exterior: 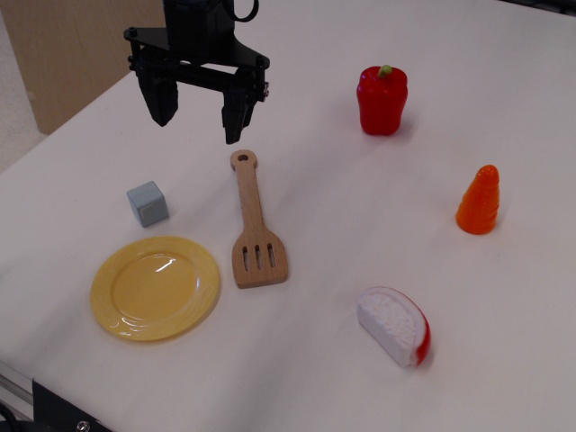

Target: Put sushi on plate

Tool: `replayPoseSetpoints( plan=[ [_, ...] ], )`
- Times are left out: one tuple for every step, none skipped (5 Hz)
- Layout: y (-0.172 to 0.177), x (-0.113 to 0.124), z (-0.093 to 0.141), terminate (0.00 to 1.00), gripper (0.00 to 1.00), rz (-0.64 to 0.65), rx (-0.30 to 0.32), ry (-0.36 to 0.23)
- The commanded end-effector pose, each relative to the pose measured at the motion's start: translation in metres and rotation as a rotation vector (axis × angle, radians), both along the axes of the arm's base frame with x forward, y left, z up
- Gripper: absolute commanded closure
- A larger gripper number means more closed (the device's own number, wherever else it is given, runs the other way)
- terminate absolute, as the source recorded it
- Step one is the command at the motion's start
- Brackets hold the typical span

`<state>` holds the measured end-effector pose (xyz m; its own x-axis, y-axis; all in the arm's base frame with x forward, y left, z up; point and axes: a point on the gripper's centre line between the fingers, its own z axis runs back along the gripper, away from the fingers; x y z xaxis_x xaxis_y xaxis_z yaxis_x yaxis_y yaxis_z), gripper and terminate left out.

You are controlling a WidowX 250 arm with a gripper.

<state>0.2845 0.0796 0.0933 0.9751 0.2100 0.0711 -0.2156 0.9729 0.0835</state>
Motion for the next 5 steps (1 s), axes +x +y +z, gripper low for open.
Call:
replayPoseSetpoints(
  plan=[
    [0.0, 0.0, 0.0, 0.0, 0.0, 0.0, 0.0, 0.0],
    [-0.028, -0.013, 0.004, 0.0, 0.0, -0.008, -0.032, -0.007],
    [-0.058, -0.022, 0.009, 0.0, 0.0, 0.013, -0.088, -0.055],
    [-0.09, -0.028, 0.01, 0.0, 0.0, 0.096, -0.155, -0.103],
    [-0.122, -0.034, 0.006, 0.0, 0.0, 0.171, -0.208, -0.123]
  ],
)
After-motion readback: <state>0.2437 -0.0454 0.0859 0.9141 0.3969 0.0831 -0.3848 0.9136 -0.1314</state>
